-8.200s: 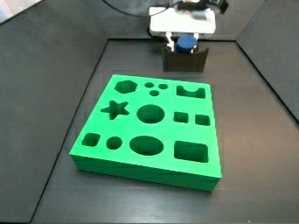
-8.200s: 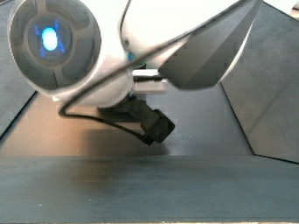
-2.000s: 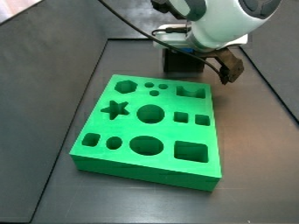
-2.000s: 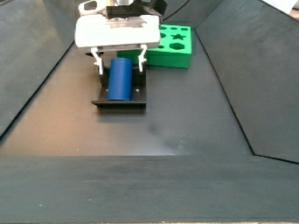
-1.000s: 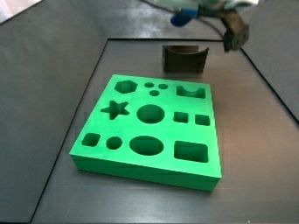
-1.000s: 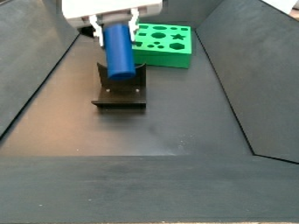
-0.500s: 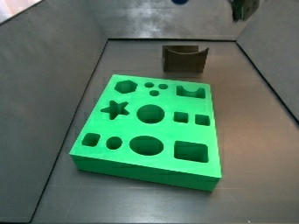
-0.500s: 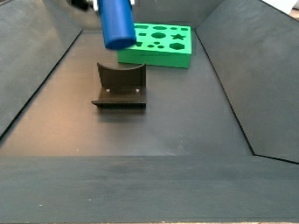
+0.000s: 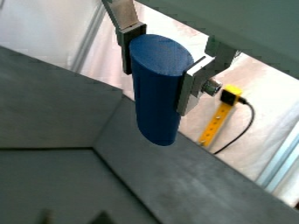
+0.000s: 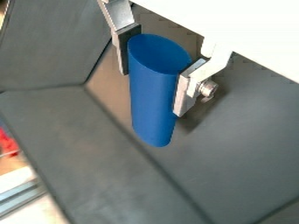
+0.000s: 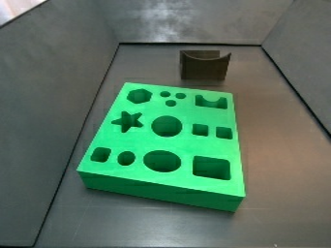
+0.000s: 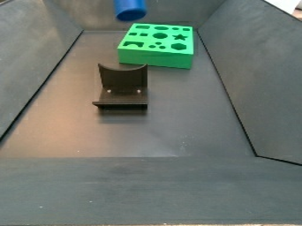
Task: Pick up the oval object. Move up. Place the oval object on the fixture. Regrasp the oval object. Move to above the board. Insert the oval object.
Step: Move to above the board.
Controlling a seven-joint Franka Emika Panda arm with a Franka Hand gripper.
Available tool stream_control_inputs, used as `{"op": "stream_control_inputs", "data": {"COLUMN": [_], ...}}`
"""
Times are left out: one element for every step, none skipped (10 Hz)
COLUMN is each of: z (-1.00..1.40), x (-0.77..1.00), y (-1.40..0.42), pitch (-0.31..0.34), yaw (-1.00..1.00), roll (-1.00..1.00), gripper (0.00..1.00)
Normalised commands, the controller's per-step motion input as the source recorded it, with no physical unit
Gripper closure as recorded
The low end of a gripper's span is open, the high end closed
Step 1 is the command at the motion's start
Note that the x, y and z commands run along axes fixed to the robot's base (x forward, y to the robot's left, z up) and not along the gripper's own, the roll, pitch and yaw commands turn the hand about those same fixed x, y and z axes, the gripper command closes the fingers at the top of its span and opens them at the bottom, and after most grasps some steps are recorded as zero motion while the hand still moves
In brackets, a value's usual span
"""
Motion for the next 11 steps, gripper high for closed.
{"op": "stream_control_inputs", "data": {"z": [0.36,0.36,0.36,0.37,0.36,0.37,0.36,0.26,0.18,0.08,0.05], "x": [-0.48,-0.49,-0.49,-0.51,-0.52,-0.54,-0.56,-0.42,-0.32,-0.18,-0.11], "y": [-1.0,-1.0,-1.0,-1.0,-1.0,-1.0,-1.0,-0.71,-0.51,-0.23,-0.12], "pitch": [-0.148,-0.145,-0.14,-0.139,-0.139,-0.139,-0.136,-0.135,-0.132,-0.097,-0.068], "yaw": [-0.08,-0.09,-0.1,-0.11,-0.12,-0.13,-0.13,-0.13,-0.14,-0.1,-0.07], "roll": [-1.0,-1.0,-1.0,-1.0,-1.0,-1.0,-1.0,-1.0,-1.0,-0.79,-0.58], "gripper": [1.0,1.0,1.0,1.0,1.0,1.0,1.0,1.0,1.0,1.0,1.0]}}
